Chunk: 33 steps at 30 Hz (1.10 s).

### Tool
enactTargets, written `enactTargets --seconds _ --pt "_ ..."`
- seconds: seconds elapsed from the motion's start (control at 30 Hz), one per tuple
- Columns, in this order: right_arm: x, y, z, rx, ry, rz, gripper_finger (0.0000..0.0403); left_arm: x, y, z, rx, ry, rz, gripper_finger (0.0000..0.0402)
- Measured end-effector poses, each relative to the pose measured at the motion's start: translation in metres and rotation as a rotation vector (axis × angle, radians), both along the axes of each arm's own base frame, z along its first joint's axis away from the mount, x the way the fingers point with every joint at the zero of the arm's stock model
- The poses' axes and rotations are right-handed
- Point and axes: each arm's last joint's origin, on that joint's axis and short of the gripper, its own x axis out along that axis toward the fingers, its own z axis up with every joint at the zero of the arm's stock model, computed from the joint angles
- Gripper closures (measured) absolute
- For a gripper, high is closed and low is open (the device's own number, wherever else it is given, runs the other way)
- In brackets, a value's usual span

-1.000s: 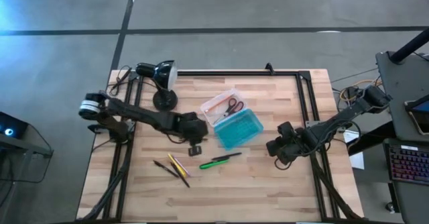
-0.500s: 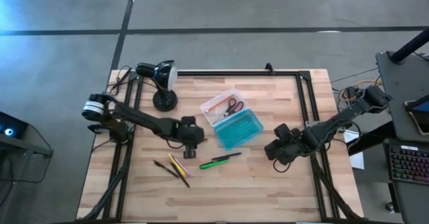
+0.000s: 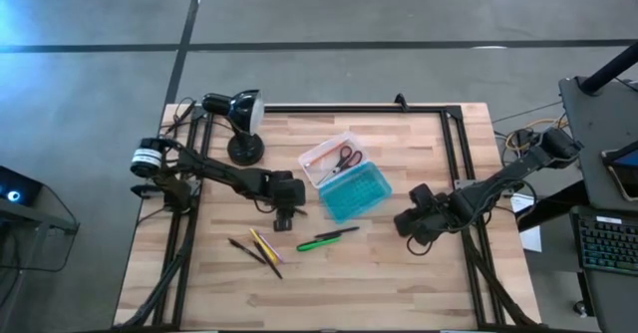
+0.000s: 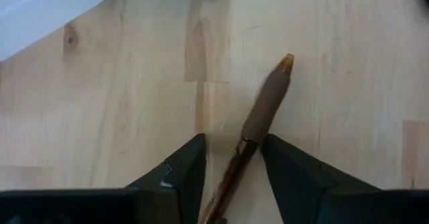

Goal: Pick & place school supplies into a supply box
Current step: Put the brown pen into the supply box

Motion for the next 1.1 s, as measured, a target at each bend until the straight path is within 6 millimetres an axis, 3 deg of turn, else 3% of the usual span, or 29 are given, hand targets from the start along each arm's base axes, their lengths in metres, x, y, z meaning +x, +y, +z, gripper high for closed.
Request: enactTargets --seconds 0.1,0.23,0.37,0.5,0.63,0.77,0.93,1.1 --pt "-0.001 -0.001 -0.001 0.006 0.001 -0.029 0.0239 0.002 0.000 -0.006 0.008 0.023 -0.009 0.0303" --pt "-0.001 -0.001 0.000 -0.001 -0.007 -0.034 0.0239 0.007 0.001 -0.007 0.029 0.032 0.007 0.0381" --pt "0.002 -0.002 0.005 -0.054 -0.068 -0.075 0.0250 0.014 0.009 0.004 -0.043 0.013 0.226 0.0390" --pt "0.004 -0.003 0.009 -0.103 -0.115 -0.097 0.0267 0.017 0.015 0.043 -0.106 -0.095 0.375 0.0390" --pt "0.004 -0.004 0.008 -0.111 -0.116 -0.111 0.0281 0.020 0.029 0.111 -0.140 -0.368 0.460 0.0392" --pt "0.003 -0.006 0.008 -0.111 -0.112 -0.118 0.0290 0.034 0.065 0.135 -0.111 -0.521 0.519 0.0393" --pt "0.004 -0.004 0.007 -0.079 -0.104 -0.106 0.0293 0.071 0.121 0.117 -0.061 -0.511 0.534 0.0392" --pt "0.005 -0.002 0.007 -0.045 -0.082 -0.073 0.0286 0.105 0.148 0.087 -0.048 -0.401 0.548 0.0340"
